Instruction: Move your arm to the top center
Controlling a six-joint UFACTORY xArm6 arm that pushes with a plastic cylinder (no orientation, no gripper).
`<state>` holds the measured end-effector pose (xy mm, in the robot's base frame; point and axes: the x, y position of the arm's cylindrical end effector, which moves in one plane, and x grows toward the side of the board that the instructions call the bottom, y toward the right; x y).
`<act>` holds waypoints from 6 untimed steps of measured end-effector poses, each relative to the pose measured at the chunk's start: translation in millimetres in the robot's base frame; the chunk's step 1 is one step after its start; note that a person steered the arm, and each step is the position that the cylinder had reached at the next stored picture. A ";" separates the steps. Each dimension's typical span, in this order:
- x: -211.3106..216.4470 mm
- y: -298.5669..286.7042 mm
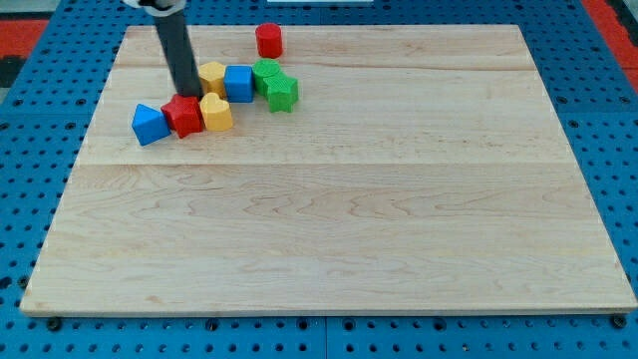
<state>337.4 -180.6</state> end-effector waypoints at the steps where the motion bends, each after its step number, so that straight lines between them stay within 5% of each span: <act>1: -17.3 -42.3; 2: -55.7 -61.1; 3: -81.8 0.0; 6: -75.2 138.4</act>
